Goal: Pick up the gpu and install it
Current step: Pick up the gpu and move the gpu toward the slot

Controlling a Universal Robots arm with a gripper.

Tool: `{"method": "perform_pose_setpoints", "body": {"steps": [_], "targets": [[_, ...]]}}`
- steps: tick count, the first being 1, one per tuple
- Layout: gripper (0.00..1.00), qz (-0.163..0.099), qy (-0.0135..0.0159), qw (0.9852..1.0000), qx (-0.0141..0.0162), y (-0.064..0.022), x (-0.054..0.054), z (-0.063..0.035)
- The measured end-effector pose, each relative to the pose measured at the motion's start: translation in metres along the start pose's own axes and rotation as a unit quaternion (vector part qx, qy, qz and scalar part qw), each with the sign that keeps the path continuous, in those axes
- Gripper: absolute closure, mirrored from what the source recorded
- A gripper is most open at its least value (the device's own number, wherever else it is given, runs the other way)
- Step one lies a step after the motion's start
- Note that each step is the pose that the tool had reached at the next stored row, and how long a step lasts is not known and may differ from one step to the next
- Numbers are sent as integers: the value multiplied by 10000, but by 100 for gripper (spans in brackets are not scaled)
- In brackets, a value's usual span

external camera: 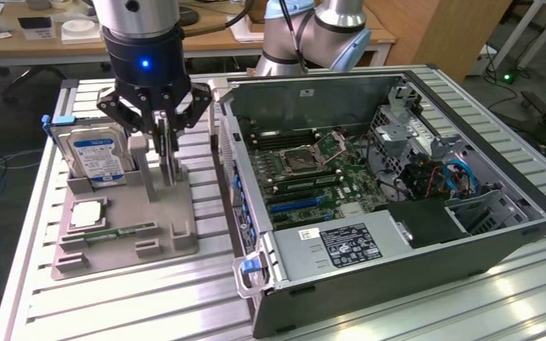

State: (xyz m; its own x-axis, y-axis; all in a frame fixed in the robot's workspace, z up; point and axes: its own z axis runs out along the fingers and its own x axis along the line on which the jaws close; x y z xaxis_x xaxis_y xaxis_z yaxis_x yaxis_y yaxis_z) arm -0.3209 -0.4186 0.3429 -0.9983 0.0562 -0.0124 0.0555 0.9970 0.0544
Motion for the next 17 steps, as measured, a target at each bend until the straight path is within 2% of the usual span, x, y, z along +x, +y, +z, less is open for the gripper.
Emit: {"method": "perform_pose_setpoints", "body": {"steps": [17], "targets": [[73,0,0,10000,0,4,-1,-68]]}}
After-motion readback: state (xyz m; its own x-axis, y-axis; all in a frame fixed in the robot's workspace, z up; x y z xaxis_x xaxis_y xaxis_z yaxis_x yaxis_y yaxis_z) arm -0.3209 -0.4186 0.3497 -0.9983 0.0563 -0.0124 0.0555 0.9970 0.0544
